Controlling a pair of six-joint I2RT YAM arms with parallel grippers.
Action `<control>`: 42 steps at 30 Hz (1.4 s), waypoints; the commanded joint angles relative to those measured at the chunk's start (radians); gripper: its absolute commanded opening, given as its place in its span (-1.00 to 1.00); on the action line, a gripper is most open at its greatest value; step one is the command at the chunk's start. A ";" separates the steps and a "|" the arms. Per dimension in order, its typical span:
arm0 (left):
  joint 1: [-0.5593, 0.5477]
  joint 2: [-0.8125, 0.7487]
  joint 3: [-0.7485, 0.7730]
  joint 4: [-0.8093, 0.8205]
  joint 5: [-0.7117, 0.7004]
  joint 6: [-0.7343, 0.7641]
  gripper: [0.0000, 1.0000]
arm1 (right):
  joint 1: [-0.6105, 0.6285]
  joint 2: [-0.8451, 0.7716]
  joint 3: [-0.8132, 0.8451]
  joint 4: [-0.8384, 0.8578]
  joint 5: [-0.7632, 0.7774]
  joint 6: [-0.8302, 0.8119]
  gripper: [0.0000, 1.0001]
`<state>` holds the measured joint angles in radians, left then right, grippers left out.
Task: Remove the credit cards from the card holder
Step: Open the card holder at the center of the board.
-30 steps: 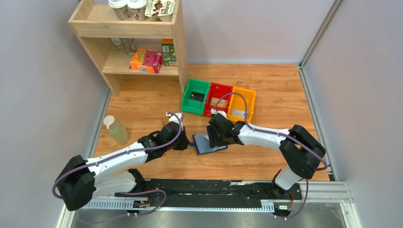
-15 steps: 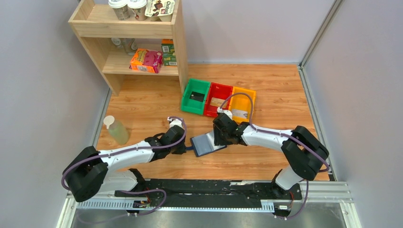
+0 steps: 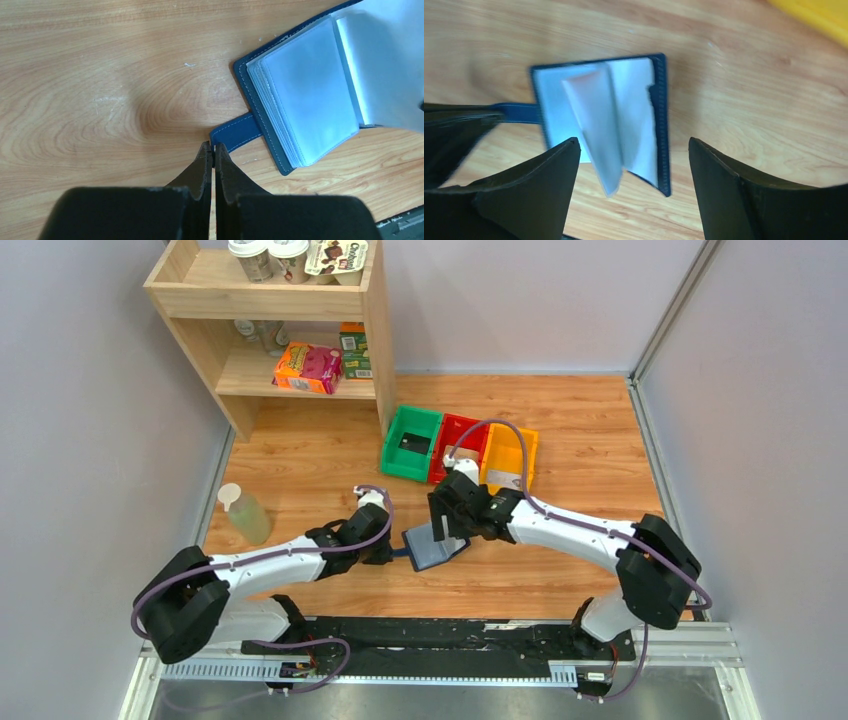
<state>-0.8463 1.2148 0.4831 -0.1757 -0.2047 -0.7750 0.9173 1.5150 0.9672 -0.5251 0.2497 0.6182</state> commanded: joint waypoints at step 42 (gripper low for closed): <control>0.067 -0.162 0.166 -0.082 0.100 -0.028 -1.00 | -0.006 -0.145 -0.143 0.264 -0.098 -0.011 0.37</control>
<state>-0.8310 1.1477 0.7078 -0.2184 -0.0624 -0.7193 0.9112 1.3430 0.8227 -0.3317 0.1856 0.5980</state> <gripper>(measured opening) 0.008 0.702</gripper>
